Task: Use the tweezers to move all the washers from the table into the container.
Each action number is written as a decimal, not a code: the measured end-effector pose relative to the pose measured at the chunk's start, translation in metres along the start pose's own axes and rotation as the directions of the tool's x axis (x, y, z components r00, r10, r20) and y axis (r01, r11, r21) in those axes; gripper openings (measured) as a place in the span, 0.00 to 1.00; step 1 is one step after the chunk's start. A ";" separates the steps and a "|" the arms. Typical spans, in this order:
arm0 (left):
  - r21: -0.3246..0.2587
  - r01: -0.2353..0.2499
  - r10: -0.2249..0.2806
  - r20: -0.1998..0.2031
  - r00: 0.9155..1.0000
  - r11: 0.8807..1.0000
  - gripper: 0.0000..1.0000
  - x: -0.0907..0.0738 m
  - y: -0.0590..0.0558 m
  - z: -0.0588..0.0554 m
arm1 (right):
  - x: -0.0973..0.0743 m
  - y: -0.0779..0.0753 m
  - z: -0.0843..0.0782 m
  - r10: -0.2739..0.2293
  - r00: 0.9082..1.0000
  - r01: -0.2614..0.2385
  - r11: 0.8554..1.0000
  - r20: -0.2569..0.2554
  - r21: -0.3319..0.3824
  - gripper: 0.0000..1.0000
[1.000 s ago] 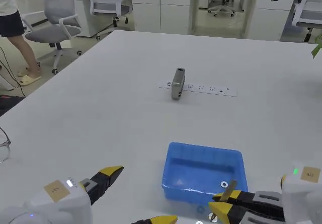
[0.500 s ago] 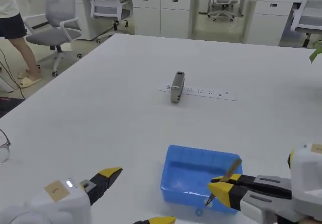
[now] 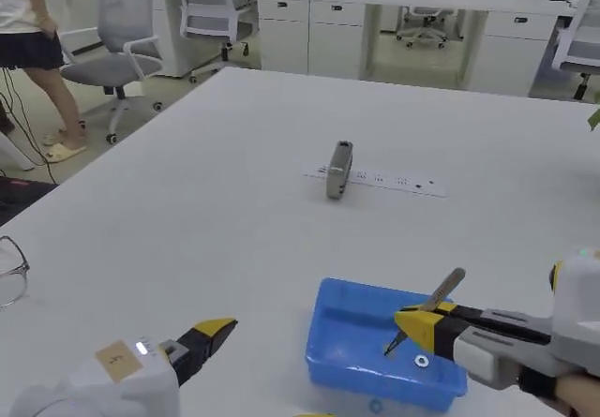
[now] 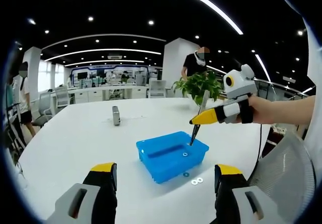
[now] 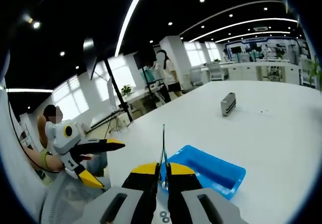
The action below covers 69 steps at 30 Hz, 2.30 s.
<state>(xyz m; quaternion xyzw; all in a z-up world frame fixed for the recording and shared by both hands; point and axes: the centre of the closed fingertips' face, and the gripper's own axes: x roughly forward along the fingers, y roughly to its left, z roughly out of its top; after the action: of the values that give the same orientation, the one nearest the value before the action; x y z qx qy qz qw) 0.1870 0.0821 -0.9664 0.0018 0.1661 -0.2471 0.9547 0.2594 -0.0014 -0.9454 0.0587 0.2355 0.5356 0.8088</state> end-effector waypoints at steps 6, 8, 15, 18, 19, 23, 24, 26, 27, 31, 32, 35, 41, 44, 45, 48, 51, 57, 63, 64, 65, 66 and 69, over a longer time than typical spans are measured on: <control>0.004 0.005 -0.005 -0.002 1.000 1.000 0.81 0.000 -0.001 0.000 | 0.007 -0.012 0.003 -0.025 1.000 0.024 1.000 0.004 0.019 0.03; 0.005 0.004 -0.004 -0.001 1.000 1.000 0.81 0.000 -0.001 0.000 | 0.009 -0.014 0.002 -0.032 0.999 0.032 0.999 0.001 0.021 0.03; 0.001 -0.005 0.005 0.002 1.000 1.000 0.81 0.000 0.001 0.000 | 0.020 -0.020 -0.003 -0.034 0.999 0.034 0.999 -0.030 0.015 0.03; 0.002 -0.004 0.004 0.001 1.000 1.000 0.81 0.000 0.001 0.000 | 0.023 -0.022 -0.007 -0.031 0.998 0.031 0.999 -0.046 0.012 0.03; 0.003 -0.004 0.004 0.001 1.000 1.000 0.81 0.000 0.001 0.000 | 0.025 -0.023 -0.008 -0.032 0.998 0.033 0.999 -0.053 0.010 0.03; 0.003 -0.004 0.004 -0.002 1.000 1.000 0.81 0.000 0.001 0.000 | 0.028 -0.028 -0.012 -0.039 0.997 0.040 0.999 -0.069 0.004 0.03; 0.004 -0.004 0.004 -0.002 1.000 1.000 0.81 0.000 0.001 0.000 | 0.029 -0.029 -0.012 -0.040 0.997 0.040 0.999 -0.072 0.004 0.03; 0.004 -0.003 0.003 -0.003 1.000 1.000 0.81 0.000 0.001 0.000 | 0.030 -0.031 -0.014 -0.046 0.996 0.046 0.999 -0.078 0.002 0.03; 0.005 -0.004 0.004 -0.004 1.000 1.000 0.81 0.000 0.001 -0.001 | 0.030 -0.032 -0.014 -0.047 0.996 0.047 0.999 -0.079 0.002 0.03; 0.006 -0.005 0.005 -0.006 1.000 1.000 0.81 0.000 0.001 -0.001 | 0.032 -0.037 -0.015 -0.057 0.995 0.057 0.998 -0.086 0.001 0.03; 0.006 -0.005 0.005 -0.007 1.000 1.000 0.81 0.000 0.001 -0.001 | 0.033 -0.038 -0.016 -0.059 0.994 0.060 0.998 -0.090 0.000 0.03; 0.006 -0.005 0.005 -0.008 1.000 1.000 0.81 0.000 0.001 -0.001 | 0.035 -0.040 -0.018 -0.066 0.993 0.065 0.998 -0.099 -0.008 0.03; 0.009 -0.007 0.007 -0.009 1.000 1.000 0.81 0.000 0.001 -0.002 | 0.036 -0.046 -0.021 -0.075 0.991 0.074 0.997 -0.111 -0.013 0.03; 0.015 -0.010 0.010 -0.008 1.000 1.000 0.80 0.000 0.001 -0.001 | 0.036 -0.048 -0.020 -0.074 0.992 0.074 0.997 -0.106 -0.006 0.03; 0.015 -0.012 0.012 -0.008 1.000 1.000 0.80 -0.001 0.002 -0.001 | 0.036 -0.049 -0.020 -0.077 0.992 0.077 0.997 -0.103 -0.006 0.03; 0.013 -0.013 0.013 -0.009 1.000 1.000 0.80 -0.001 0.002 -0.002 | 0.035 -0.052 -0.019 -0.082 0.992 0.082 0.997 -0.100 -0.003 0.03; 0.017 -0.013 0.013 -0.008 1.000 1.000 0.80 -0.001 0.002 -0.001 | 0.034 -0.055 -0.022 -0.088 0.990 0.087 0.996 -0.112 -0.013 0.03; 0.020 -0.013 0.013 -0.013 1.000 1.000 0.80 0.000 0.002 -0.002 | 0.033 -0.062 -0.035 -0.111 0.980 0.102 0.993 -0.167 -0.062 0.03; 0.016 -0.016 0.017 -0.010 1.000 1.000 0.80 -0.001 0.003 -0.002 | 0.031 -0.064 -0.042 -0.126 0.973 0.110 0.990 -0.192 -0.091 0.03; 0.017 -0.016 0.016 -0.010 1.000 1.000 0.80 -0.001 0.002 -0.002 | 0.031 -0.064 -0.043 -0.127 0.972 0.110 0.989 -0.195 -0.094 0.03; 0.019 -0.015 0.015 -0.011 1.000 1.000 0.80 -0.001 0.002 -0.002 | 0.031 -0.065 -0.044 -0.129 0.971 0.111 0.989 -0.200 -0.100 0.03; 0.021 -0.014 0.014 -0.013 1.000 1.000 0.79 -0.001 0.002 -0.002 | 0.031 -0.065 -0.045 -0.131 0.970 0.111 0.988 -0.203 -0.104 0.03; 0.023 -0.012 0.012 -0.016 1.000 1.000 0.79 0.000 0.002 -0.003 | 0.032 -0.066 -0.046 -0.136 0.969 0.115 0.987 -0.207 -0.113 0.03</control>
<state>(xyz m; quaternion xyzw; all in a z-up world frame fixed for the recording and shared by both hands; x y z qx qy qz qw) 0.1866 0.0839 -0.9689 0.0157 0.1709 -0.2432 0.9547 0.3043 -0.0083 -1.0192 -0.0552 0.2975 0.4976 0.8129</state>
